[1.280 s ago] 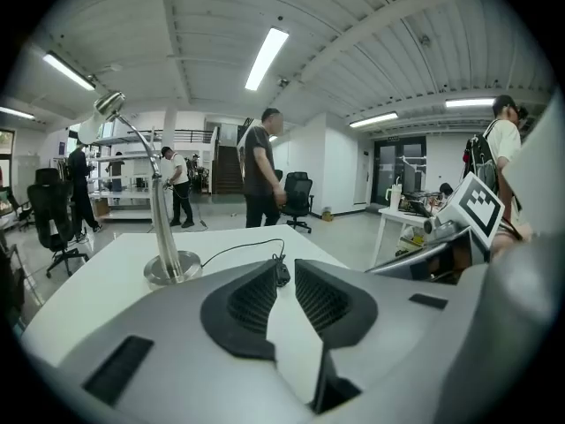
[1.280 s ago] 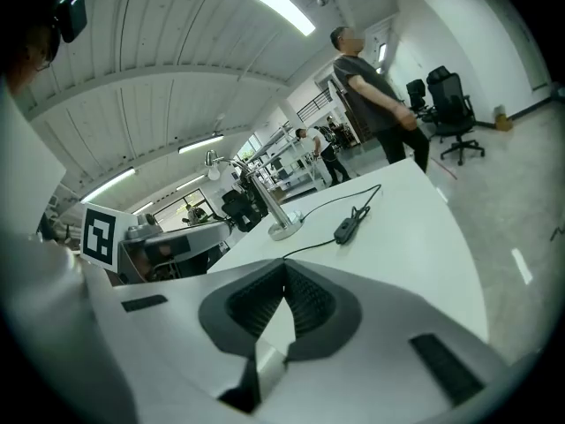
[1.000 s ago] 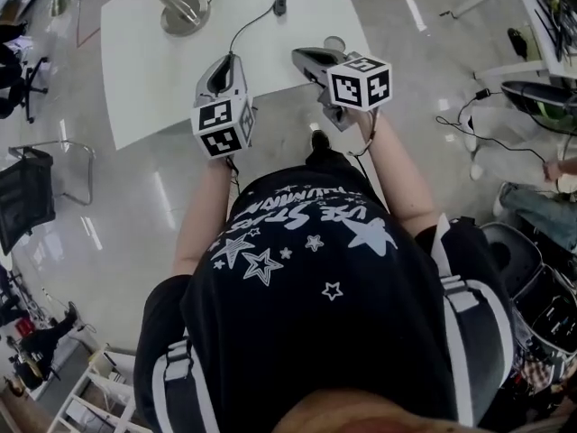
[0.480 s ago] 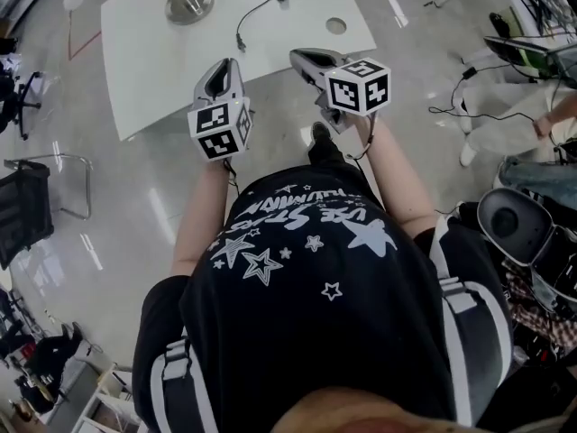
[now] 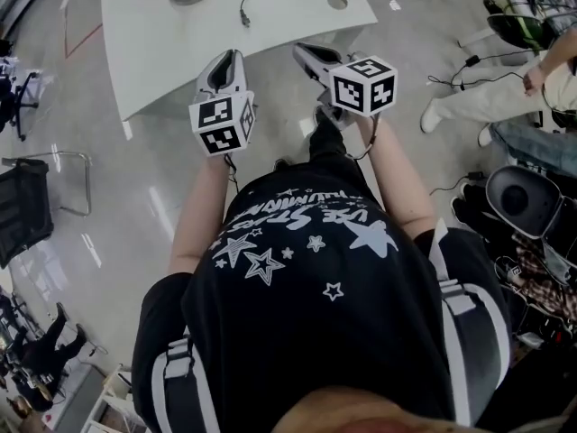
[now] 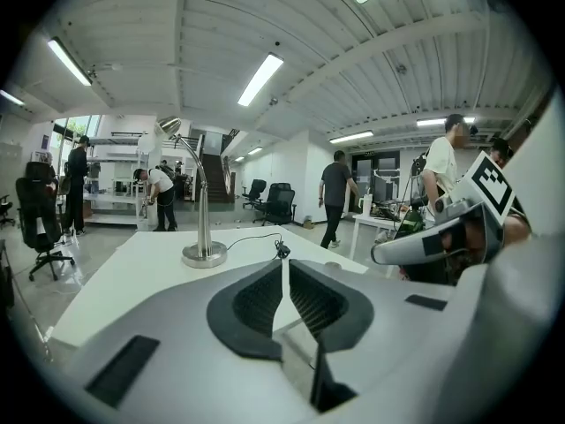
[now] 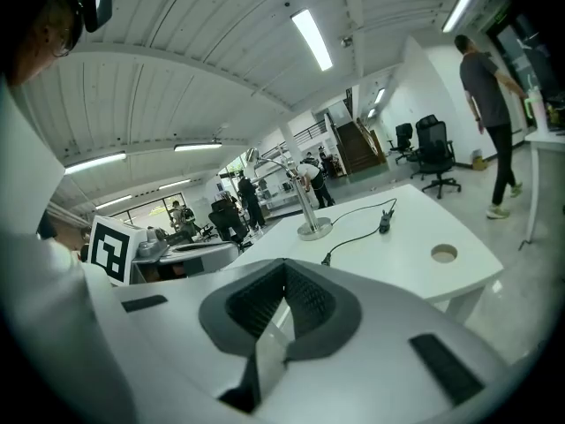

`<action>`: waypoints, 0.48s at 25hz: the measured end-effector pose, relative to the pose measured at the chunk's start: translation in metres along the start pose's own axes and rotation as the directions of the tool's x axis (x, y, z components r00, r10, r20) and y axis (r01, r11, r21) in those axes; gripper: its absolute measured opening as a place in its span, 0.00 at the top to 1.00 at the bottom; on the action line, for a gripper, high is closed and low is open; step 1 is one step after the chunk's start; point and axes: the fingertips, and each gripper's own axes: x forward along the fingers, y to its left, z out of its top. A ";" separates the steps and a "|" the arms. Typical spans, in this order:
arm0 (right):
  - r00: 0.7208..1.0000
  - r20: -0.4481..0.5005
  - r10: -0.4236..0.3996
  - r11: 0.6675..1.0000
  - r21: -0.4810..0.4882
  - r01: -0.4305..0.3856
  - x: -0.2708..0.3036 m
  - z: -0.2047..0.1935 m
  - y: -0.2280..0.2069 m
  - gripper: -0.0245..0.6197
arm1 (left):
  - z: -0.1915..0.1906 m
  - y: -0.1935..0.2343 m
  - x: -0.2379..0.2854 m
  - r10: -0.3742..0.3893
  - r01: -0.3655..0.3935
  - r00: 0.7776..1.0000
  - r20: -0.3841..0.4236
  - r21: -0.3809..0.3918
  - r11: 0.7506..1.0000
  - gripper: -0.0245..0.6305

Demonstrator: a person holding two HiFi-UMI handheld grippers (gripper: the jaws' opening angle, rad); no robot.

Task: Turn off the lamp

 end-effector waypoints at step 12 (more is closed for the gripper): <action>0.998 0.061 -0.035 0.999 -0.032 0.037 -0.003 0.006 0.035 0.95 | -0.006 0.006 -0.035 -0.031 0.031 0.999 0.009 -0.021 0.999 0.91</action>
